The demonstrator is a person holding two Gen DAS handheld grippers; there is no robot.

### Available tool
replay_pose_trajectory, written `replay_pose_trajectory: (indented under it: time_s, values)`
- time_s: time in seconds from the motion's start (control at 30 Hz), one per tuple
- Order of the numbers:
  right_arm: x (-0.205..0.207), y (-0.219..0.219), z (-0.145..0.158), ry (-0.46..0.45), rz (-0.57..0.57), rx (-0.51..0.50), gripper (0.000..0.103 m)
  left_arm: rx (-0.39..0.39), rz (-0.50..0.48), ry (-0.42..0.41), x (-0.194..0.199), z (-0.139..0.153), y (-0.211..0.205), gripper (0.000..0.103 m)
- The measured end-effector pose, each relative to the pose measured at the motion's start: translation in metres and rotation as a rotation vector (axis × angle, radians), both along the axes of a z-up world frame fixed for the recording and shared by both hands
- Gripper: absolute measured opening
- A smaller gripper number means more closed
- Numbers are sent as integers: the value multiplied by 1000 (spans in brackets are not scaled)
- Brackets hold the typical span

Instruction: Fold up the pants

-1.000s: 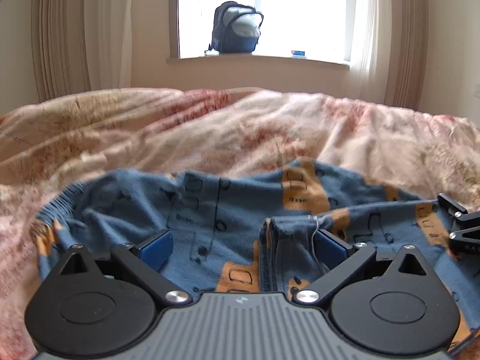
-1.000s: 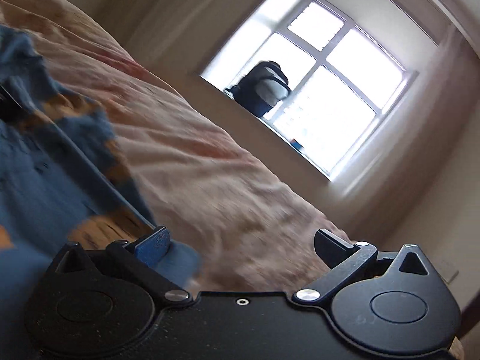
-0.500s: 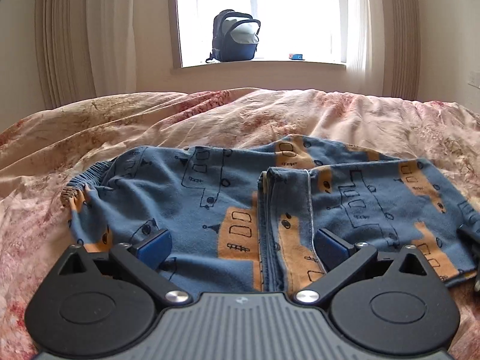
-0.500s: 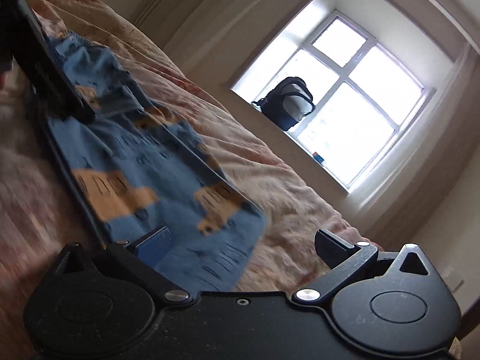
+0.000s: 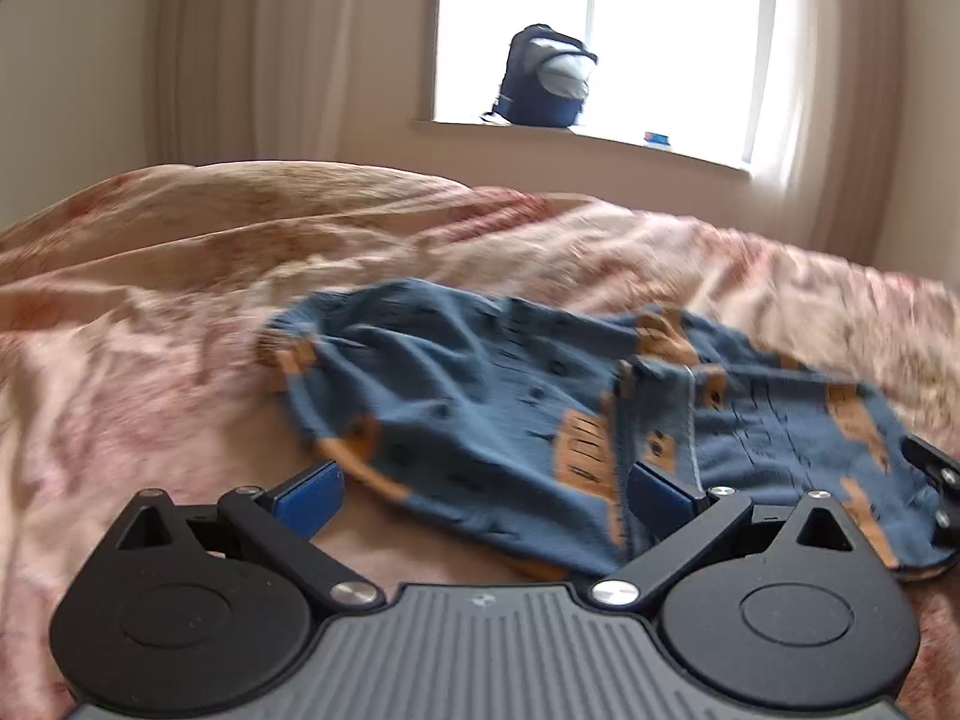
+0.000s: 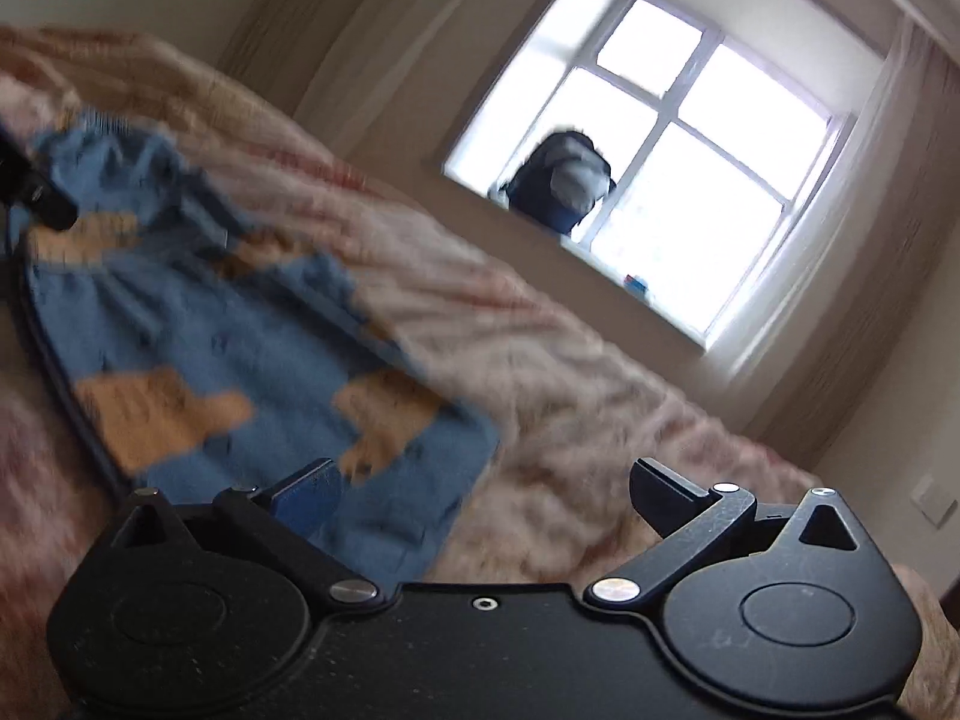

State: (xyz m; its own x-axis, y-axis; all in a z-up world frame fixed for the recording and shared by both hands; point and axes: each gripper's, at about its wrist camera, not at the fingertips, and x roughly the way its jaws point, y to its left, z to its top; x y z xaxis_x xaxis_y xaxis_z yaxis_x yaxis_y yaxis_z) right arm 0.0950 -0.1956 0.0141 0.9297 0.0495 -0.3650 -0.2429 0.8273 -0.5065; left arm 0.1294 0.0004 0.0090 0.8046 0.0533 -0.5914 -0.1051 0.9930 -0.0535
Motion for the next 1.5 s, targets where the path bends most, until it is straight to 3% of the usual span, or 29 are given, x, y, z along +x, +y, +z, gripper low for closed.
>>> replay_pose_trajectory:
  time_s: [0.1,0.23,0.37,0.47,0.6,0.7,0.8,0.87,0.93,1.0,1.1,1.2,1.33,1.5]
  values:
    - [32,16,20,40,89,9,102,-19,41,-6,-1,5,21,103]
    - [89,55,41,277,315,41,102,-58,119,-10,10,-1,52,103]
    - [133,104,63,452,440,-9,102,-217,191,-26,21,-12,88,103]
    - [161,136,71,490,498,31,102,-323,221,-48,25,-14,108,103]
    - [192,167,55,556,563,85,99,-384,220,-82,23,-16,123,101]
    - [203,183,43,599,606,116,82,-423,222,-88,25,-17,130,85]
    - [208,195,32,653,629,121,57,-466,197,-94,27,-17,134,74]
    - [209,200,27,669,632,106,26,-461,189,-104,28,-16,134,54]
    - [207,203,23,667,633,79,9,-432,176,-101,30,-15,131,22]
    - [207,203,19,649,627,62,1,-392,175,-96,32,-15,126,11]
    - [213,200,11,625,547,41,0,-368,160,-108,31,-13,122,8]
    - [223,187,16,644,499,125,1,-350,142,-122,30,-9,118,8]
    - [230,190,43,663,564,315,43,-362,144,-111,31,-12,119,8]
    - [242,245,41,760,659,308,47,-390,155,-100,30,-15,124,8]
